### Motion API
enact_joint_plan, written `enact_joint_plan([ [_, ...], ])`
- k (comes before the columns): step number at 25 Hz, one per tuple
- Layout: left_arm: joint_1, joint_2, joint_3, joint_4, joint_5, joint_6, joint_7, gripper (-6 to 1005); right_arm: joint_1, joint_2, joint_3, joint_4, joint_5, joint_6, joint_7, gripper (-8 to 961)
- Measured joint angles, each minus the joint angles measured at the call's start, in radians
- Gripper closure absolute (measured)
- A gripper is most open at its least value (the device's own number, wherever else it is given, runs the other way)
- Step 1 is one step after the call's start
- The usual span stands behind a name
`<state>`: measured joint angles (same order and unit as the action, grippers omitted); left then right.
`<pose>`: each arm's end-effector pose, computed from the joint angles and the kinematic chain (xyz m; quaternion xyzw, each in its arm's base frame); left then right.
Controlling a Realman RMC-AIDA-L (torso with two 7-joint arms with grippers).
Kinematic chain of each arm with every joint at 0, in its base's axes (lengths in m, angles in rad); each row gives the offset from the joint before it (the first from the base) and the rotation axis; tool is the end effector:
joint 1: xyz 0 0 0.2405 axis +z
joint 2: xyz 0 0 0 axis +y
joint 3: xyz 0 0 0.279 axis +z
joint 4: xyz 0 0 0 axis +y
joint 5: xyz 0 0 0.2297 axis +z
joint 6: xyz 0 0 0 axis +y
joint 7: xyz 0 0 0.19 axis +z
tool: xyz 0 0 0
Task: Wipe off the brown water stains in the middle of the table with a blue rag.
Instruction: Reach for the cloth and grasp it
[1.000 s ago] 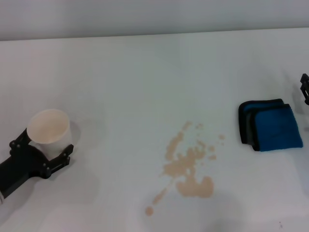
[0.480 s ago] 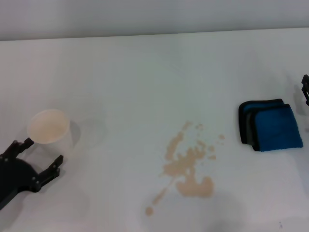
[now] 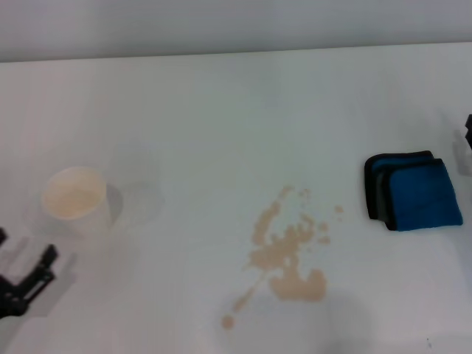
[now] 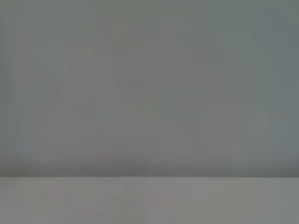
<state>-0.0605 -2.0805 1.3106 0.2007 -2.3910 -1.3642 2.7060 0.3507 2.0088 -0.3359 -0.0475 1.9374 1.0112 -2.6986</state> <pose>-0.3997 0.2378 -0.0759 -0.8080 -0.2441 -0.2774 0.4590 0.4666 0.3475 0.0011 -0.6784 0.3561 0.1994 0.6110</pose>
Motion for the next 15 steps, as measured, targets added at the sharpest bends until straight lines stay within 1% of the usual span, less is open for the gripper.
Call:
enact_joint_plan([
  [4,0.019,0.001,-0.001,-0.055,-0.116,-0.042,0.002,116,-0.011,-0.001,0.003,-0.008,0.001,0.002,0.0,553],
  [7,0.038,0.003,-0.002,-0.061,-0.202,-0.044,0.005,117,-0.018,-0.002,0.004,-0.015,0.002,0.003,0.002,553],
  [9,0.046,0.005,-0.003,-0.061,-0.283,-0.046,0.005,117,-0.025,-0.002,0.001,-0.02,0.002,0.004,0.004,553],
  [13,0.041,0.011,-0.004,-0.062,-0.364,-0.013,0.006,118,-0.046,-0.003,-0.005,-0.02,0.001,0.024,0.021,553],
  [15,0.036,0.013,-0.005,-0.059,-0.378,0.009,0.006,119,-0.059,-0.005,-0.029,-0.025,-0.005,0.046,0.044,552],
])
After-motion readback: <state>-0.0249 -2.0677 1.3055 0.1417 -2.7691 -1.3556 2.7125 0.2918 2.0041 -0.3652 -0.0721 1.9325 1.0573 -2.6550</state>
